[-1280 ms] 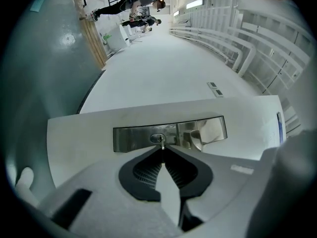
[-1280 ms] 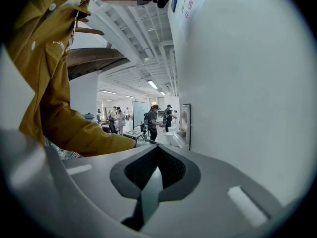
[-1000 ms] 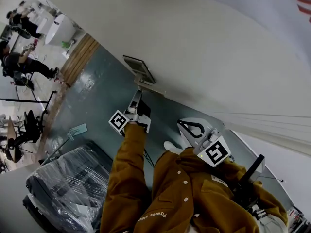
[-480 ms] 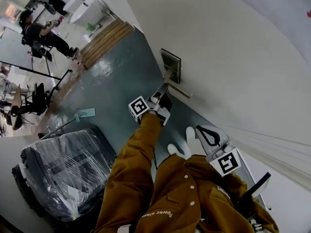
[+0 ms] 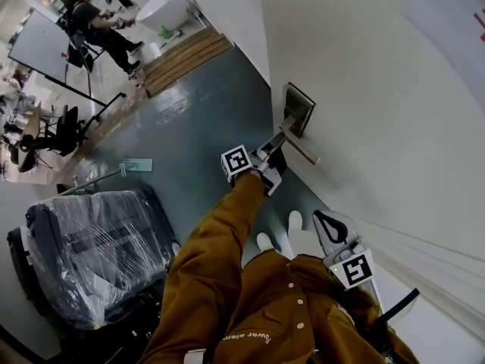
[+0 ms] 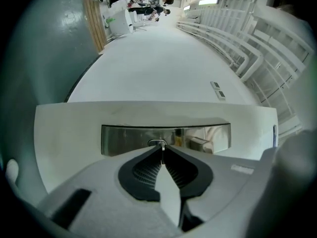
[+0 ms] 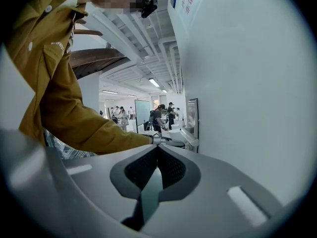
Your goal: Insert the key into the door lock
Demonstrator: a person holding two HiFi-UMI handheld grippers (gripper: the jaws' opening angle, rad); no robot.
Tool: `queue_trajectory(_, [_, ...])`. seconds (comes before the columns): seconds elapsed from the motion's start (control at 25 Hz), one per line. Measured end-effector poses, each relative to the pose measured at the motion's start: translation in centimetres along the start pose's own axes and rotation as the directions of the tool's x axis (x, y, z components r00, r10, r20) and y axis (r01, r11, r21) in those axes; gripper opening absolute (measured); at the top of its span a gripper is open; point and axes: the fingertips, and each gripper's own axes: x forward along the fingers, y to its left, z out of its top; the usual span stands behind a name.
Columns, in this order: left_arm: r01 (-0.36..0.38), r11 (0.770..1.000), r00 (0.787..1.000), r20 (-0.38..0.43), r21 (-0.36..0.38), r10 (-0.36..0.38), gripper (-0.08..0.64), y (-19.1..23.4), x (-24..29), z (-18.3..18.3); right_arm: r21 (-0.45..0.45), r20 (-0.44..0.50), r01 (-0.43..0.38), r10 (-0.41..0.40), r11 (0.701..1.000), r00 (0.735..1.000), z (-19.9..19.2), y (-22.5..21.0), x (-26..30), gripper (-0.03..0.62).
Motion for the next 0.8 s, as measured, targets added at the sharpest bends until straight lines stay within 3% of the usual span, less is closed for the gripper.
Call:
queue_trajectory(0.08, [0.001,0.999,1.0,-0.01,0.044,0.0,0.04,0.0,0.0,0.1,-0.003,-0.003,-0.013,0.013,1.0,1.0,-0.1,0.4,0.2,0.008])
queue_trajectory(0.12, [-0.023,0.997,1.0,-0.015,0.074,0.024,0.124,0.4,-0.3,0.1,-0.003,-0.003,-0.018,0.018,1.0,1.0,-0.1,0.6,0.3,0.008])
queue_trajectory(0.16, [-0.056,0.993,0.998,-0.02,0.104,0.058,0.162,1.0,-0.8,0.1,-0.002,-0.001,-0.02,0.02,1.0,1.0,-0.1,0.7,0.3,0.008])
queue_trajectory(0.28, [-0.122,0.974,0.991,-0.034,0.191,0.131,0.178,1.6,-2.0,-0.8,0.007,0.007,-0.024,0.024,1.0,1.0,0.1,0.3,0.2,0.008])
queue_trajectory(0.4, [-0.166,0.938,0.983,-0.028,0.303,0.183,0.176,0.5,-3.5,-2.0,0.02,0.006,-0.03,0.03,0.999,1.0,0.6,0.0,0.0,0.008])
queue_trajectory(0.48, [-0.185,0.892,0.978,-0.009,0.412,0.207,0.143,-1.6,-4.9,-2.9,0.03,-0.015,-0.033,0.033,0.999,0.999,0.6,0.2,-0.1,0.008])
queue_trajectory(0.56, [-0.205,0.823,0.973,0.022,0.53,0.229,0.1,-4.3,-6.2,-3.7,0.04,-0.027,-0.042,0.044,0.998,0.999,0.3,0.3,-0.3,0.008])
queue_trajectory(0.64, [-0.234,0.732,0.966,0.068,0.64,0.25,0.032,-7.1,-7.5,-4.5,0.043,-0.022,-0.05,0.051,0.998,0.998,0.4,0.3,-0.1,0.008])
queue_trajectory(0.72, [-0.27,0.612,0.953,0.116,0.743,0.28,0.0,-9.6,-8.9,-5.5,0.037,-0.029,-0.05,0.051,0.998,0.998,0.5,0.2,0.2,0.008])
queue_trajectory(0.8, [-0.299,0.469,0.937,0.161,0.831,0.311,0.0,-11.8,-10.0,-6.6,0.026,-0.052,-0.051,0.052,0.998,0.997,0.4,0.1,0.7,0.006])
